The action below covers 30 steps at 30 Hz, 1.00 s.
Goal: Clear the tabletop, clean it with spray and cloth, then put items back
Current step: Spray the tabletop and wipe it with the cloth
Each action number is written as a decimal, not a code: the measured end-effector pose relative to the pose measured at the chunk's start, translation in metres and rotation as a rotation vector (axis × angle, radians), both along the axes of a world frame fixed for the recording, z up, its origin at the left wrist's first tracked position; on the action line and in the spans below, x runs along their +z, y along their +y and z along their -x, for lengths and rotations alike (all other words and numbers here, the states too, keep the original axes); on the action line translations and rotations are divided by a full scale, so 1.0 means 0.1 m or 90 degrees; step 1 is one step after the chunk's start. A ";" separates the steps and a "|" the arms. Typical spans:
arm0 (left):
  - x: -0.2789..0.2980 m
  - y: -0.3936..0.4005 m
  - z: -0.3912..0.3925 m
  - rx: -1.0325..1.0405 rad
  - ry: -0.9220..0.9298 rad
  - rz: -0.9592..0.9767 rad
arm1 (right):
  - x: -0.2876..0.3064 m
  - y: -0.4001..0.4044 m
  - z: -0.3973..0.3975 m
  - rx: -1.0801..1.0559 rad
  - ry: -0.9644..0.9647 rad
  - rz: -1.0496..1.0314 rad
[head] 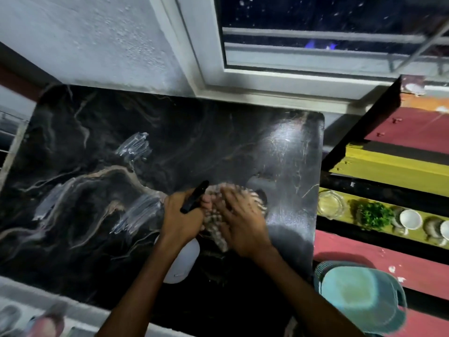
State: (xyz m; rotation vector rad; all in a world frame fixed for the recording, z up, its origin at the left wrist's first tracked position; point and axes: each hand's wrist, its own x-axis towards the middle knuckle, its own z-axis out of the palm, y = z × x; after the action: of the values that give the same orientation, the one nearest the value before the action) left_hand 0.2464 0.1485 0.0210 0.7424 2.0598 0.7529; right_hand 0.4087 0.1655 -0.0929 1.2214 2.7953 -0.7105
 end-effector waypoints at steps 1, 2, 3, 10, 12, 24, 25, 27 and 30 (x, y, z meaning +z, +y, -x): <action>0.00 -0.02 0.01 0.017 -0.011 0.008 | -0.01 0.10 -0.24 -0.037 -0.005 -0.023; 0.00 -0.04 0.02 0.031 -0.019 0.008 | 0.00 0.32 -0.45 -0.085 -0.034 -0.055; -0.01 -0.06 0.02 0.041 -0.023 0.002 | 0.01 0.63 -0.58 -0.148 -0.074 -0.077; 0.04 -0.17 0.07 0.034 -0.018 -0.027 | 0.17 1.69 0.49 -0.411 -0.109 0.003; 0.01 -0.21 0.10 0.049 -0.017 -0.010 | 0.15 1.19 0.85 -0.202 -0.056 -0.002; -0.18 -0.53 0.02 0.094 -0.048 0.002 | 0.07 1.03 -0.39 -0.220 -0.142 -0.081; -0.17 -0.58 0.04 0.097 -0.042 0.002 | 0.11 1.11 -0.21 -0.274 -0.140 -0.072; -0.16 -0.66 0.08 0.100 -0.030 0.014 | 0.14 0.89 0.22 -0.280 -0.109 -0.036; -0.15 -0.80 0.12 0.106 -0.001 0.031 | 0.05 -0.17 0.62 -0.061 0.004 -0.014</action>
State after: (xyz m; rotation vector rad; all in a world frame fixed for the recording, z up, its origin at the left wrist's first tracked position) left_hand 0.2344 0.0684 0.0064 0.5480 2.1490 0.7911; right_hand 0.3472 0.1488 -0.0875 1.3671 2.7720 -0.6912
